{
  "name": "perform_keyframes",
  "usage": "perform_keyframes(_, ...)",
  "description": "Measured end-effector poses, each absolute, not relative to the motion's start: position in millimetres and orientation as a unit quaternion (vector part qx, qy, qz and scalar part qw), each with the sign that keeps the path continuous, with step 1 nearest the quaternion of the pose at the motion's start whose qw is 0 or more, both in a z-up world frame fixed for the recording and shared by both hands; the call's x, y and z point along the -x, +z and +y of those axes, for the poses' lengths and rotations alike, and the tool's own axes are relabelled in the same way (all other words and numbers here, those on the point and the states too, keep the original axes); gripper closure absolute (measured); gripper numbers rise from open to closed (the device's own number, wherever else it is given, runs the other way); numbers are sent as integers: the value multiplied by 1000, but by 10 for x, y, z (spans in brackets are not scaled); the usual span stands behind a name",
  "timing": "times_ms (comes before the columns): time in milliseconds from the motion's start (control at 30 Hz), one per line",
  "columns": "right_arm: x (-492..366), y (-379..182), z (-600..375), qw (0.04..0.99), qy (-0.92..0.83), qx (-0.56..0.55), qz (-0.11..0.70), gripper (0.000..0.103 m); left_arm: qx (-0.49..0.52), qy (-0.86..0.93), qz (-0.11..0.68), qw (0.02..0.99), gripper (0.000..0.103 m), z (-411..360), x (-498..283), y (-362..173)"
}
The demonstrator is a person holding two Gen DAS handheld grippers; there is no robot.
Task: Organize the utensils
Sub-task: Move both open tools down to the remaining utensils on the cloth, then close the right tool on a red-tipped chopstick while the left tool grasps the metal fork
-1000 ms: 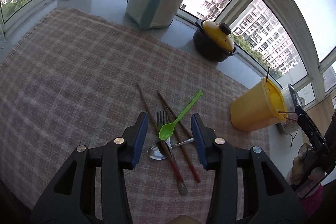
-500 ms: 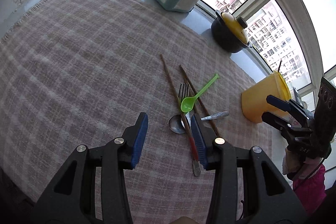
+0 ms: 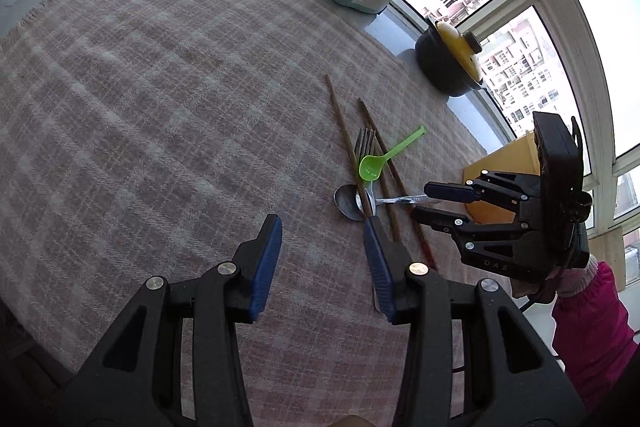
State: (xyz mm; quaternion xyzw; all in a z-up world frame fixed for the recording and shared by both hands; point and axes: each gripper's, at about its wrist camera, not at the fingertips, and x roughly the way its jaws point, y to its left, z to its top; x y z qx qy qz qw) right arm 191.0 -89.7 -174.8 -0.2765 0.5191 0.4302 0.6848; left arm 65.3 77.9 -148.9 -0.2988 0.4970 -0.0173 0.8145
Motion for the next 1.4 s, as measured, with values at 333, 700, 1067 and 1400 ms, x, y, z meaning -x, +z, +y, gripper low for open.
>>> perform_keyframes(333,-1993,-1928,-838,662,446,288,530,69,315,-5,498,808,60,821,-574,-1560)
perform_keyframes(700,-1992,-2042,-595,639,461,316,528,76,312,-15,500,808,60,763,-623,-1520)
perform_keyframes(1067,-1918,-2072,-751,619,454,284,575,92,302,-34,510,805,60,675,-714,-1558)
perform_keyframes(1400,-1733,-2040,-1075,642,423,226,598,96,289,-58,523,800,60,547,-807,-1594)
